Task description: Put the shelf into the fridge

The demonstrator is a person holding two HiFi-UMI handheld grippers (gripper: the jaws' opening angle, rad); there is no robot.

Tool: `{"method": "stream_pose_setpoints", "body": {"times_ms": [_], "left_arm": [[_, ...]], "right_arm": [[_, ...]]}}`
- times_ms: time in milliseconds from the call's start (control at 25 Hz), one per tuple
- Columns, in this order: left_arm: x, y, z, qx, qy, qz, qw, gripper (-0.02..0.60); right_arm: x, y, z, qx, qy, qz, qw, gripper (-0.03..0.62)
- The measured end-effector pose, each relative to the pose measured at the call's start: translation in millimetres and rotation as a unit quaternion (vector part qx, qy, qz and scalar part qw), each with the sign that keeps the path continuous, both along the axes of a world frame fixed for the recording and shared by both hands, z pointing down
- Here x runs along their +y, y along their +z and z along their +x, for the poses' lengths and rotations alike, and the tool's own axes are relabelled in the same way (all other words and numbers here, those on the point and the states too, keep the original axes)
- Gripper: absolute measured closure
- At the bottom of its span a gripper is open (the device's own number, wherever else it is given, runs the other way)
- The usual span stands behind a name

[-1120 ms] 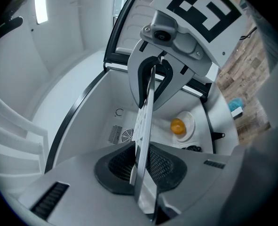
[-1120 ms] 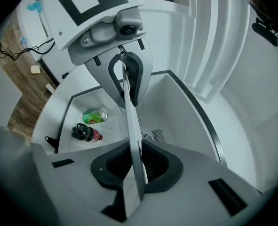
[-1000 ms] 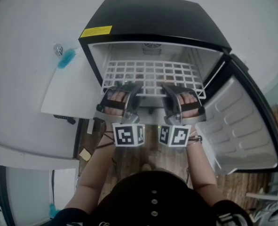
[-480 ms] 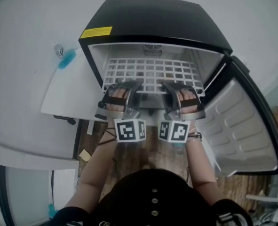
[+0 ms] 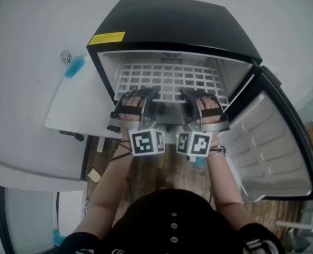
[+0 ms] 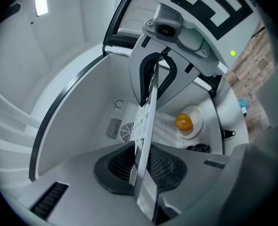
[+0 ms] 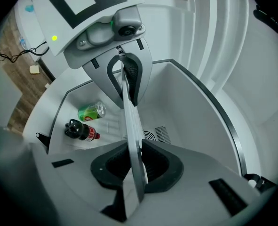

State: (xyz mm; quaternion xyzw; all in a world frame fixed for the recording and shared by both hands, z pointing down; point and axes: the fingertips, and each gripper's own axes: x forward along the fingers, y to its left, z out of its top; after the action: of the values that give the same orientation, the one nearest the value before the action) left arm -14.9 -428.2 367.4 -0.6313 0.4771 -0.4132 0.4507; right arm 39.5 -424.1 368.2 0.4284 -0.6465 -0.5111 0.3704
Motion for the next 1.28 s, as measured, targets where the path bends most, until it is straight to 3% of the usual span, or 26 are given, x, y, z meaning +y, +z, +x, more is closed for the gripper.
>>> {"method": "stream_pose_setpoints", "body": {"times_ms": [1280], "left_arm": [[-45,5,-3,-0.008,-0.018,-0.02,0.9996,0.532]], "right_arm": [[-44,-1,-2,0.002,0.007,0.0,1.0,0.546]]}}
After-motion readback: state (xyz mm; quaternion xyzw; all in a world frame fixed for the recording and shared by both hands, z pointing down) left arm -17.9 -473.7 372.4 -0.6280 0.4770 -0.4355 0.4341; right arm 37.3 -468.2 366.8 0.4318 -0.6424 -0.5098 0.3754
